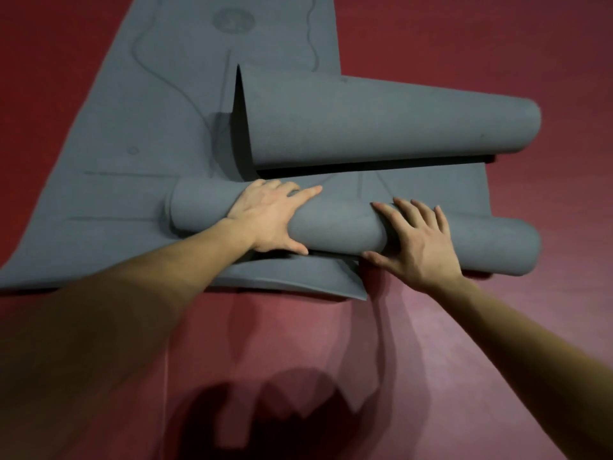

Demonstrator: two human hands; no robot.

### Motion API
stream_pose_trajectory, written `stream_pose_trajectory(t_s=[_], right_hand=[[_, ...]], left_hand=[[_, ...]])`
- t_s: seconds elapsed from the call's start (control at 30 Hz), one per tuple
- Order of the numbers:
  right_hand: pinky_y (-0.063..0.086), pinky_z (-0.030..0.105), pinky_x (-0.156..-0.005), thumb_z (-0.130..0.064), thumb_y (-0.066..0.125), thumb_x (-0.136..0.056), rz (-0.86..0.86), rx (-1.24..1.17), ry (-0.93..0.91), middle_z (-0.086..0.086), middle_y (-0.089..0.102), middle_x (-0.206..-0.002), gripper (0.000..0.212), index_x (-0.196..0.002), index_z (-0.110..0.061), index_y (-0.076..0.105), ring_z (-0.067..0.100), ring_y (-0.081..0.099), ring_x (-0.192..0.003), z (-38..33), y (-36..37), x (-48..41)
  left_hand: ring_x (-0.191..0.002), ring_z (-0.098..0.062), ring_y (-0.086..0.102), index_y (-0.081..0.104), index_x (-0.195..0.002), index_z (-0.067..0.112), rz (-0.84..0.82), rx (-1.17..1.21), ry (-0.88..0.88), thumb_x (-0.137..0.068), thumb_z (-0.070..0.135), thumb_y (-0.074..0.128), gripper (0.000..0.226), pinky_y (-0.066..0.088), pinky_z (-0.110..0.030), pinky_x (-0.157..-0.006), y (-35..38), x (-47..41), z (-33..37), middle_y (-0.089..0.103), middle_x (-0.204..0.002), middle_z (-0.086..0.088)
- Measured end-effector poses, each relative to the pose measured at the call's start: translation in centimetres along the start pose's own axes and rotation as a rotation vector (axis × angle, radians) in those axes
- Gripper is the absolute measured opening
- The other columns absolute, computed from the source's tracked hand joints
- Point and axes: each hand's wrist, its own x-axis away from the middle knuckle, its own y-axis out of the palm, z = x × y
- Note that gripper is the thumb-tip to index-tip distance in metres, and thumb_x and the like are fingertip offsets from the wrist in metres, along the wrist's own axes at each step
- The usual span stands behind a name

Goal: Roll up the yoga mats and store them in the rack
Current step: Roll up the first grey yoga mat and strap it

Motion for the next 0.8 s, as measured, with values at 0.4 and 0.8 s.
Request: stream_pose_trajectory(t_s=[0.4, 0.8], right_hand=[[0.029, 0.057, -0.120, -0.069, 0.053, -0.092, 0.098, -0.014, -0.075, 0.018, 0.045, -0.154, 0.074, -0.153, -0.029, 0.047, 0.043, 0.040, -0.144, -2.8, -0.2, 6.8], [0.023, 0.060, -0.121, -0.081, 0.025, -0.093, -0.021, 0.067, 0.012, 0.011, 0.050, -0.152, 0.079, -0.154, -0.033, 0.041, 0.042, 0.041, -0.142, -2.8, 0.5, 2.9]], left_hand=[[-0.129, -0.022, 0.054, 0.027, -0.156, 0.036, -0.079, 0.057, 0.048, -0.067, 0.090, 0.058, 0.109, 0.046, -0.037, -0.105, -0.3, 4.3, 1.5, 0.053, -0.149, 0.007], [-0.143, -0.024, 0.044, 0.027, -0.157, 0.035, -0.147, 0.148, 0.038, -0.062, 0.101, 0.038, 0.117, 0.039, -0.040, -0.115, -0.7, 2.7, -0.4, 0.036, -0.162, 0.001]])
